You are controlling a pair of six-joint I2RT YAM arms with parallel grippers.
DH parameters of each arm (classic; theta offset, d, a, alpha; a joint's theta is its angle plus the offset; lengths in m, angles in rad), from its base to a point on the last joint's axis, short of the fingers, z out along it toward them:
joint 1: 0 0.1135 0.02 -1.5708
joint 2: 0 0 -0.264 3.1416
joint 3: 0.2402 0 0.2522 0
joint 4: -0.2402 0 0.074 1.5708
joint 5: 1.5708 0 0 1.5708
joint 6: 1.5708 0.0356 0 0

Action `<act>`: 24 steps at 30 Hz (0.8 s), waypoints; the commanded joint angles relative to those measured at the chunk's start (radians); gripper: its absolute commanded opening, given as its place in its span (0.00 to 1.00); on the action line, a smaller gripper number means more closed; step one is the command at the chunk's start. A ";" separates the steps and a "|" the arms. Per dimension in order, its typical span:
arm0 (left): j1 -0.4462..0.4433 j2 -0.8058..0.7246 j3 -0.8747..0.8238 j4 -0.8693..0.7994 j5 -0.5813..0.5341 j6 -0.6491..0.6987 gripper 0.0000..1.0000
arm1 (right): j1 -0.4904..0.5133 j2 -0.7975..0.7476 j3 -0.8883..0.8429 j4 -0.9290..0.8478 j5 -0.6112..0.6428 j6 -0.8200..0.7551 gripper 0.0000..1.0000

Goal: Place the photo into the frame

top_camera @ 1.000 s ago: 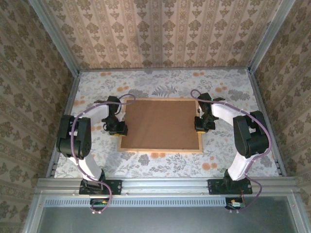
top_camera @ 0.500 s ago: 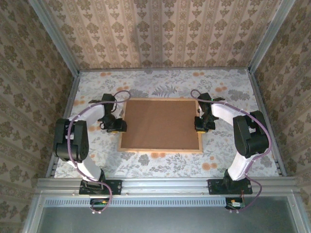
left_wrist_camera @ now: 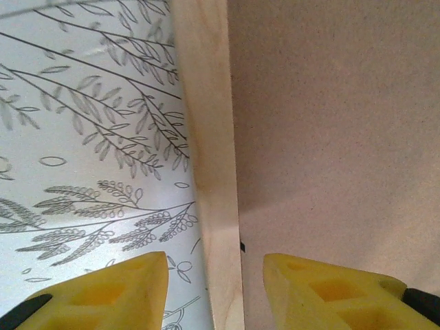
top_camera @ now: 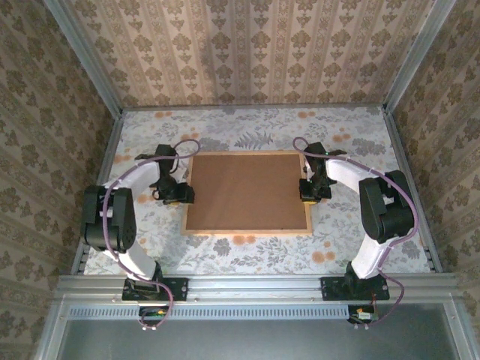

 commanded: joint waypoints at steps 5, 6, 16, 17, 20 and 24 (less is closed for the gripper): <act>-0.013 0.055 0.026 -0.022 0.000 0.011 0.47 | 0.007 0.038 0.023 0.022 0.023 -0.019 0.04; -0.016 0.058 0.028 -0.021 0.004 0.010 0.47 | 0.008 0.038 0.022 0.022 0.022 -0.019 0.04; -0.015 0.057 0.025 -0.016 -0.001 0.009 0.43 | 0.003 0.018 0.008 0.024 0.020 -0.019 0.04; -0.016 0.058 0.024 -0.015 -0.002 0.008 0.42 | 0.004 0.020 0.007 0.024 0.021 -0.019 0.04; -0.009 0.055 0.027 -0.017 -0.007 0.005 0.40 | 0.004 0.024 0.006 0.025 0.019 -0.019 0.04; 0.016 0.024 0.013 0.011 0.051 -0.004 0.42 | 0.005 0.030 0.010 0.022 0.018 -0.019 0.04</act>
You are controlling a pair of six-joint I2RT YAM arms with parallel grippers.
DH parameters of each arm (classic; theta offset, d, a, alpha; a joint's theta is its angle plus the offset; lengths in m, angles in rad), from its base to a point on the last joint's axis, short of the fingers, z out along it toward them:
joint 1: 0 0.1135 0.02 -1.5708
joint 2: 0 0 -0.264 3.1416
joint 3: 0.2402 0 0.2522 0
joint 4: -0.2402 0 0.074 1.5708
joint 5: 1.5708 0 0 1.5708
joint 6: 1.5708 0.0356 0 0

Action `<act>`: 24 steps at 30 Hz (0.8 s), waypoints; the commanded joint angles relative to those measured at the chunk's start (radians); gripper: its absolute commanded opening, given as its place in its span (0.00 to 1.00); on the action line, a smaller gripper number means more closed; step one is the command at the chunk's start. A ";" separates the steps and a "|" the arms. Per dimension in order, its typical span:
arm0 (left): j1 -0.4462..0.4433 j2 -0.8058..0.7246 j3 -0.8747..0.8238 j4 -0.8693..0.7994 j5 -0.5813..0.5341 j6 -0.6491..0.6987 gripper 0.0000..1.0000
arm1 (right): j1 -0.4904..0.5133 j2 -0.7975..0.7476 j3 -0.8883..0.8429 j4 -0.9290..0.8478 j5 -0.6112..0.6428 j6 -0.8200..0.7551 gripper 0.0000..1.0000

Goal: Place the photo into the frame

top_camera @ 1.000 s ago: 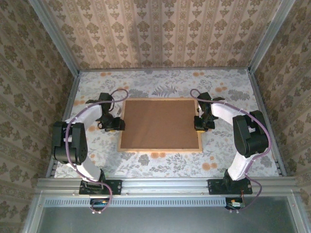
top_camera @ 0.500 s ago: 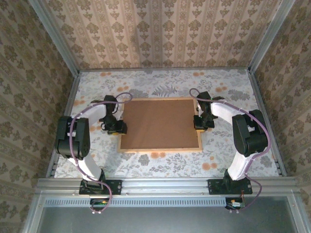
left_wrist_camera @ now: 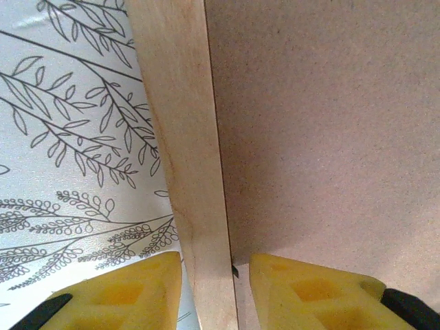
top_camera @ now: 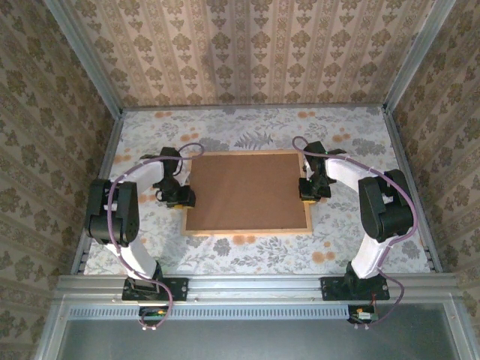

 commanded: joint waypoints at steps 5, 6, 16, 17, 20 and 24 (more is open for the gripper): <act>0.042 -0.035 0.003 0.001 0.026 -0.003 0.42 | 0.003 0.026 0.001 0.019 0.019 -0.018 0.04; 0.042 -0.033 0.001 -0.002 0.026 0.000 0.42 | 0.003 0.027 -0.001 0.020 0.018 -0.016 0.04; 0.023 -0.031 -0.032 -0.021 0.015 0.010 0.38 | 0.003 0.031 -0.001 0.022 0.020 -0.016 0.04; 0.022 -0.026 -0.033 -0.024 0.011 0.013 0.38 | 0.003 0.031 -0.003 0.022 0.020 -0.017 0.04; 0.019 -0.012 -0.027 -0.020 0.015 0.015 0.38 | 0.003 0.030 -0.004 0.024 0.020 -0.017 0.04; 0.017 0.017 -0.006 -0.021 0.018 0.019 0.38 | 0.003 0.030 -0.004 0.024 0.018 -0.018 0.04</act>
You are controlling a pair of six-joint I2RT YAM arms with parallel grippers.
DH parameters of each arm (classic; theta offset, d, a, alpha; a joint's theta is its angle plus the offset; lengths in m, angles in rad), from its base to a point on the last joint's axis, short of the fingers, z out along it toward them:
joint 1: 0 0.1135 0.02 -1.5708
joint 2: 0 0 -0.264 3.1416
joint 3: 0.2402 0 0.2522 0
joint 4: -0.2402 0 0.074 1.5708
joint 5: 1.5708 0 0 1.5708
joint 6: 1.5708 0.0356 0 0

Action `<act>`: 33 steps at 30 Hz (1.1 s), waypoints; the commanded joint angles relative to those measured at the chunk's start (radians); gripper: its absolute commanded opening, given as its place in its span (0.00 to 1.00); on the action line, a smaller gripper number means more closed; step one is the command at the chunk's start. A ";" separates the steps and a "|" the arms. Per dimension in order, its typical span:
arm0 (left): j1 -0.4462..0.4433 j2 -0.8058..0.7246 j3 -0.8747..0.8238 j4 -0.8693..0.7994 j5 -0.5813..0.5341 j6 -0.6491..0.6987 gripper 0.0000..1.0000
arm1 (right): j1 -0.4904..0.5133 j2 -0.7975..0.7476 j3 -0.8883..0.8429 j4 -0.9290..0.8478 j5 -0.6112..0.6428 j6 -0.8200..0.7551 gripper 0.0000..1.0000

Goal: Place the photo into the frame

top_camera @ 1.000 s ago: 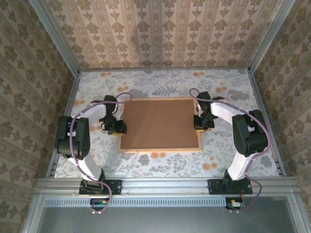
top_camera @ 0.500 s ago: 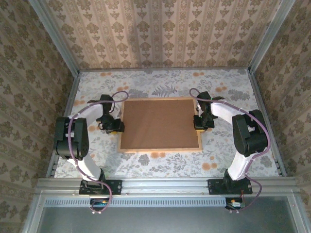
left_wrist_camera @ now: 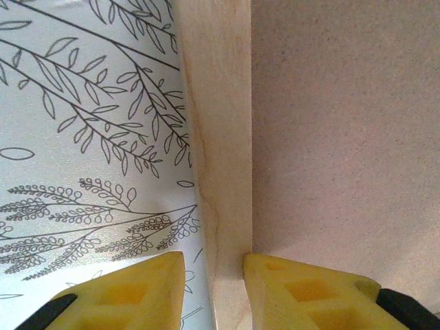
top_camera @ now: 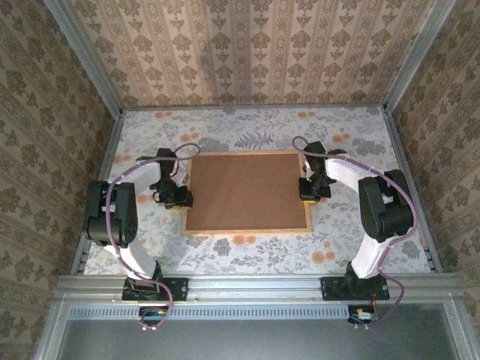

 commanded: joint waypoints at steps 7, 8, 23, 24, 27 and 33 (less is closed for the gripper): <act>-0.042 0.018 -0.011 -0.024 -0.001 0.018 0.38 | 0.001 0.026 -0.009 0.025 0.022 -0.015 0.04; -0.046 0.021 -0.010 -0.027 -0.005 0.016 0.38 | 0.002 0.030 -0.006 0.025 0.019 -0.014 0.04; -0.136 0.065 -0.003 -0.031 -0.047 0.009 0.41 | 0.001 0.032 -0.005 0.030 0.014 -0.014 0.04; -0.141 0.069 -0.002 -0.029 -0.044 0.009 0.41 | 0.002 0.033 -0.004 0.030 0.011 -0.014 0.04; -0.146 0.076 0.009 -0.025 -0.035 0.005 0.44 | 0.004 0.033 -0.007 0.030 0.009 -0.011 0.04; -0.144 0.092 0.028 -0.009 0.033 -0.030 0.47 | 0.015 0.028 -0.017 0.032 0.006 -0.003 0.04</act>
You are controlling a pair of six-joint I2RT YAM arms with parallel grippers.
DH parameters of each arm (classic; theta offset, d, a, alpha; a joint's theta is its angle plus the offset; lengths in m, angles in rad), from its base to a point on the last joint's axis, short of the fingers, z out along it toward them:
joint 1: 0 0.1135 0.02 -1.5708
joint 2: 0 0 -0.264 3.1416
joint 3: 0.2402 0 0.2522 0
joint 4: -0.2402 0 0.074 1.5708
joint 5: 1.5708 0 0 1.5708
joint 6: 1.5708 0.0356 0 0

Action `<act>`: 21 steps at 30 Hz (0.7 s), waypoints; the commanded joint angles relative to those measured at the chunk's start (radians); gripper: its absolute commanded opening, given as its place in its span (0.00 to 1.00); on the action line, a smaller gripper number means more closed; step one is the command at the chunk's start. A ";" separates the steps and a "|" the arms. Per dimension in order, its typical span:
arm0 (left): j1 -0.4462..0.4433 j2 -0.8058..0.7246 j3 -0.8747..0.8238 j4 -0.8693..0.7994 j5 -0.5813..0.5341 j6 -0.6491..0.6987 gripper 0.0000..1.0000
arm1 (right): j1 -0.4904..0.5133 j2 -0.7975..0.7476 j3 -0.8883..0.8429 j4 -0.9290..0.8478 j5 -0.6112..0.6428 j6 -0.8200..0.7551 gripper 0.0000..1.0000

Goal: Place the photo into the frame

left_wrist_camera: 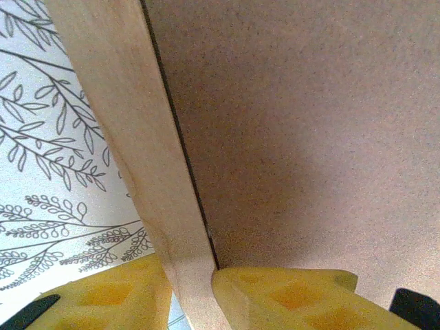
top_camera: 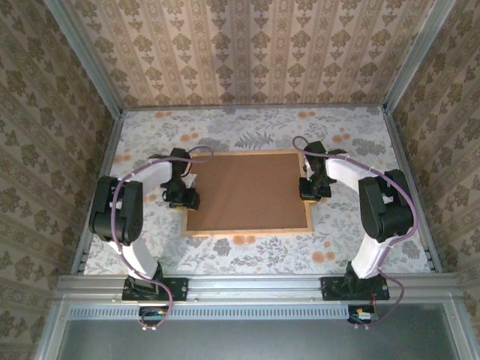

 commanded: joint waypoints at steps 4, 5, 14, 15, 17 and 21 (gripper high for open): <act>0.003 0.039 -0.024 0.034 0.189 -0.038 0.49 | 0.018 0.022 -0.027 0.031 0.005 -0.001 0.04; 0.006 0.036 -0.027 0.035 0.187 -0.040 0.50 | 0.017 0.022 -0.028 0.030 0.005 -0.001 0.04; 0.037 -0.004 -0.053 0.046 0.237 -0.062 0.52 | 0.017 0.025 -0.024 0.030 0.007 0.000 0.03; 0.043 -0.010 -0.058 0.052 0.245 -0.066 0.52 | 0.017 0.025 -0.023 0.030 0.006 0.002 0.04; 0.047 -0.010 -0.063 0.050 0.244 -0.063 0.52 | 0.017 0.026 -0.023 0.030 0.007 0.000 0.04; 0.050 -0.019 -0.071 0.050 0.248 -0.078 0.53 | 0.017 0.025 -0.021 0.025 0.010 -0.001 0.04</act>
